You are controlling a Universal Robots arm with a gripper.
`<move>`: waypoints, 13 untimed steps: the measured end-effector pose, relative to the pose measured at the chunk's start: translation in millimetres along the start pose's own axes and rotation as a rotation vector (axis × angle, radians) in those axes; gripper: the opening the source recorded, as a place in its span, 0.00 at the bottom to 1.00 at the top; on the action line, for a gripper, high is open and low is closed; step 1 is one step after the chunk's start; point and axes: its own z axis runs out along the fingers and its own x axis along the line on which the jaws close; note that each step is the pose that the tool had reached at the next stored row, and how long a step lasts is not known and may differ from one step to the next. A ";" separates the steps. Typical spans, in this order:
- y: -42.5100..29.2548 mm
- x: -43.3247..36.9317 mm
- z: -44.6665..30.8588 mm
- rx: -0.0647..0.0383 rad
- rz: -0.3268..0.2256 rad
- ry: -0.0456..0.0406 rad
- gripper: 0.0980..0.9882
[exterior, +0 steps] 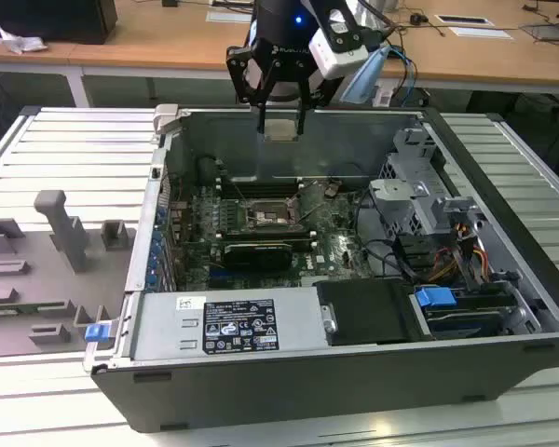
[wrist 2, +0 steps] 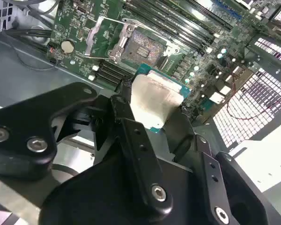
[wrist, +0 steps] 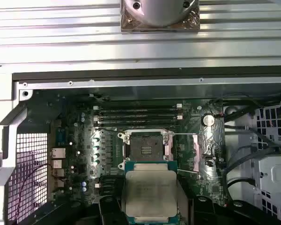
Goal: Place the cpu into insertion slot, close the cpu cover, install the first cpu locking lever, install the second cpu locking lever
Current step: 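Place the cpu into insertion slot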
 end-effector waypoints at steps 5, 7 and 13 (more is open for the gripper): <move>-0.2 -0.1 2.1 -0.003 0.166 -0.0150 0.48; -0.3 -0.1 3.2 -0.004 0.206 -0.0185 0.48; -1.7 -0.4 19.3 -0.001 0.249 -0.0229 0.48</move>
